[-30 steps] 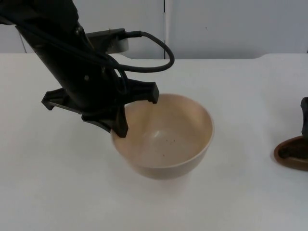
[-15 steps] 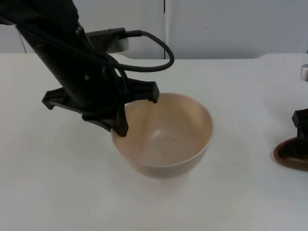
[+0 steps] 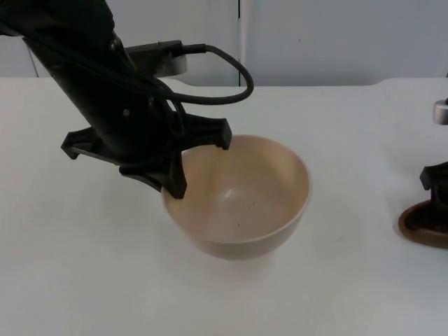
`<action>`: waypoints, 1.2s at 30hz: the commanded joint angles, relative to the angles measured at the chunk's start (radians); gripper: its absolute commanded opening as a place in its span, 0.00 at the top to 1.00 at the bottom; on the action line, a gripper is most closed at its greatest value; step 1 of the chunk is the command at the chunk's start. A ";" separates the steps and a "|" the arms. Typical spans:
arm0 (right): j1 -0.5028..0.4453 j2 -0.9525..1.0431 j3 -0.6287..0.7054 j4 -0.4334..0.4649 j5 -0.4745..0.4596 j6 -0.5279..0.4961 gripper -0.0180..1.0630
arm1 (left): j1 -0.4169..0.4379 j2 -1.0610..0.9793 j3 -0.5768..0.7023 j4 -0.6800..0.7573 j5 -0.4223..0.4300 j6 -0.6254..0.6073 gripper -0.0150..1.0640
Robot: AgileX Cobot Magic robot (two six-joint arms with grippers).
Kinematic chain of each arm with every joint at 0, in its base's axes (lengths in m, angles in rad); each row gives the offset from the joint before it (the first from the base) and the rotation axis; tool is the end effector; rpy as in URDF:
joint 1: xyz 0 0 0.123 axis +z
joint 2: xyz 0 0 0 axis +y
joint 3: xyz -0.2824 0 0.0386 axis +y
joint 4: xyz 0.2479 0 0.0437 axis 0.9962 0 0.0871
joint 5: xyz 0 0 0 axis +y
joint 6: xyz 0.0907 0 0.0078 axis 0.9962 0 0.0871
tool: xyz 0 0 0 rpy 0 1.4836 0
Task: Pick up the bowl with the left hand and pour the coffee beans from the cup into the bowl with the right hand.
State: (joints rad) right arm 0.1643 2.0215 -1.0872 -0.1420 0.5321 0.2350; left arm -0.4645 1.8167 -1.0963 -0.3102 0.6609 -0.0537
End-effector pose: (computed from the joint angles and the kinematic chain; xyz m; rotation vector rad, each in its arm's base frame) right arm 0.3541 0.0521 0.0979 -0.0658 2.9362 -0.0647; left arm 0.3032 -0.1710 0.1714 0.2777 2.8912 -0.4188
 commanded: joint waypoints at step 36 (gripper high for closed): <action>-0.003 0.015 0.002 -0.008 0.020 0.007 0.89 | -0.007 -0.003 -0.008 -0.014 0.003 -0.005 0.99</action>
State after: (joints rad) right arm 0.1643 2.0248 -1.0872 -0.1340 0.5269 0.2433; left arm -0.4645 1.8167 -1.0963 -0.3102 0.6627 -0.0537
